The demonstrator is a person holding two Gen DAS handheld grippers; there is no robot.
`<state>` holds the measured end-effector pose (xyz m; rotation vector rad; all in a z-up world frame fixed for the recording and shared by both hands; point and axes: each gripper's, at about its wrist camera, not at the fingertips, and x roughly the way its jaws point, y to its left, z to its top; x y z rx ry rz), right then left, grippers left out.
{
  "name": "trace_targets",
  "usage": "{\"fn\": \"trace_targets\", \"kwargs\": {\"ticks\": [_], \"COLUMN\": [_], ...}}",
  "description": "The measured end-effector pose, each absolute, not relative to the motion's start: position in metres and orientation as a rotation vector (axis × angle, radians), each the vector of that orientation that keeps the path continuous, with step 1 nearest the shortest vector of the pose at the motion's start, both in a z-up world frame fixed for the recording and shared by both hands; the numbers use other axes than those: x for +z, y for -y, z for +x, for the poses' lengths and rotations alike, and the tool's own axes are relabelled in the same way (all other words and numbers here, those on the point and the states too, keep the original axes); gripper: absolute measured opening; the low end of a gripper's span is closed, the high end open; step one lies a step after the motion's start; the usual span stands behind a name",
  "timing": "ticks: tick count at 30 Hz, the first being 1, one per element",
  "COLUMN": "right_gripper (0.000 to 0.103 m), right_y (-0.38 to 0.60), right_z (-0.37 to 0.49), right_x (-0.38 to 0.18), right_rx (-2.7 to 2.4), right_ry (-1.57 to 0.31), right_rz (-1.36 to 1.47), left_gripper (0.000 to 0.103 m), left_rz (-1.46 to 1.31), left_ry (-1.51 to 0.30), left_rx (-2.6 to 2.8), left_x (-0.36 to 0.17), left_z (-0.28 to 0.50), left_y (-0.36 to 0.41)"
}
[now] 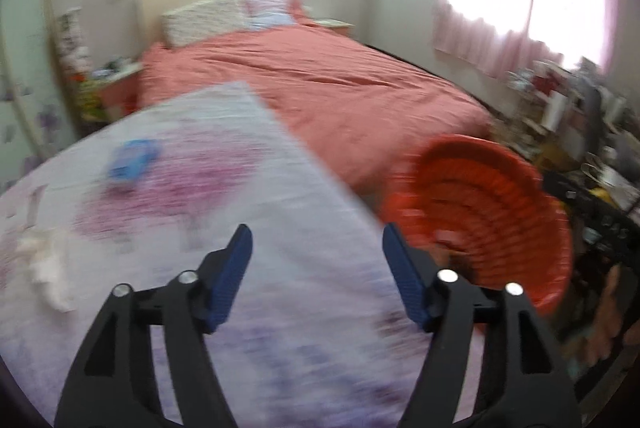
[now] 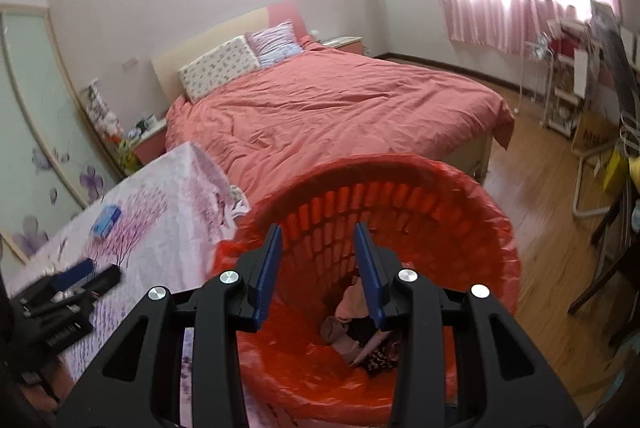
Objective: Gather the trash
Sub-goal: 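Grasp the crumpled tissue with the left tool while the right tool grasps the blue tissue pack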
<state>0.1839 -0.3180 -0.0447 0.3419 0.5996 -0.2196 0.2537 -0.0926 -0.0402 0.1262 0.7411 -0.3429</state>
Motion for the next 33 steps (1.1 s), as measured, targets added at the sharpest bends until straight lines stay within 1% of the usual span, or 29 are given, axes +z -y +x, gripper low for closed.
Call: {"fn": "trace_targets", "kwargs": {"ticks": [2,4,6,10,15,20,21,22,24,25,28,33], "right_gripper": [0.042,0.043,0.043,0.043,0.043,0.043,0.043,0.043,0.043,0.043,0.043,0.043], "right_y": [0.301,0.287,0.269,0.243,0.212,0.183,0.178,0.174,0.162,0.158,0.142,0.114], "right_z": [0.188,0.192,0.198,0.208,0.218,0.227,0.229,0.231,0.237,0.239,0.251,0.277], "right_x": [-0.043,-0.042,-0.042,-0.044,-0.046,-0.049,-0.050,-0.050,-0.050,-0.050,-0.050,-0.052], "right_rx": [-0.196,-0.171,-0.139,-0.090,-0.033,0.013,0.022,0.027,0.046,0.052,0.083,0.135], "right_ry": [-0.604,-0.611,-0.622,-0.644,-0.674,-0.701,-0.705,-0.707,-0.713,-0.714,-0.723,-0.744], "right_rz": [0.316,0.296,0.271,0.243,0.204,0.154,0.142,0.134,0.116,0.112,0.100,0.103], "left_gripper": [0.074,0.082,0.086,0.091,0.094,0.093,0.088,0.080,0.075,0.063,0.053,0.046], "left_rz": [0.126,0.126,0.111,0.044,-0.034,-0.065,-0.072,-0.083,-0.106,-0.117,-0.124,-0.095], "left_ry": [-0.718,-0.691,-0.674,-0.706,-0.793,-0.872,-0.886,-0.899,-0.918,-0.898,-0.876,-0.856], "left_rx": [-0.262,-0.155,-0.043,0.098,0.149,0.174,0.173,0.163,0.151,0.143,0.114,0.110], "left_x": [-0.035,-0.031,-0.030,-0.034,-0.050,-0.070,-0.074,-0.079,-0.086,-0.083,-0.076,-0.069], "left_z": [0.253,0.254,0.258,0.272,0.297,0.320,0.324,0.327,0.334,0.333,0.331,0.323], "left_y": [0.061,0.025,-0.017,-0.081,-0.126,-0.135,-0.138,-0.140,-0.146,-0.148,-0.154,-0.172]}}
